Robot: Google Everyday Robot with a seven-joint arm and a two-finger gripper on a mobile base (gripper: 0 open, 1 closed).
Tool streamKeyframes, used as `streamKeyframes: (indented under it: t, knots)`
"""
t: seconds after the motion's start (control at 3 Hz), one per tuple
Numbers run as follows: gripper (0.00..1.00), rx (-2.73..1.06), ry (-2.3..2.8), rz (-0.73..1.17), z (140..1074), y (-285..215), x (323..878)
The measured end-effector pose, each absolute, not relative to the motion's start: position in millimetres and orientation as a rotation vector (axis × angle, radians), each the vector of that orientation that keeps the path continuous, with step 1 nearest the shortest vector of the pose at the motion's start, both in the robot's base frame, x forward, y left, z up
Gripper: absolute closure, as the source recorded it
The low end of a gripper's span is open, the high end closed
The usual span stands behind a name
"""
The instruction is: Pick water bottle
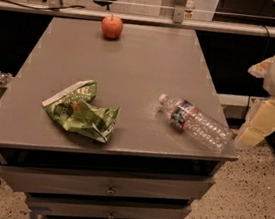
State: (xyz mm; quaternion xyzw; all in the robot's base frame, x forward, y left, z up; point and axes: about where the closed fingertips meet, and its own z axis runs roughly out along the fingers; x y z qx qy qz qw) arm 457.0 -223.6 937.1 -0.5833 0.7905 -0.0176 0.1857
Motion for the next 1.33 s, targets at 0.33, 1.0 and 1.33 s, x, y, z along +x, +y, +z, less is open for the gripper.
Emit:
streamKeyframes:
  t: [0.33,1.0,1.33]
  knots:
    - [0.0,-1.616,2.262,0.004,903.5,-219.2,470.8]
    - [0.0,-1.557,2.338,0.132,853.0,-204.2,479.6]
    - [0.16,-1.537,2.358,0.178,839.8,-194.7,476.7]
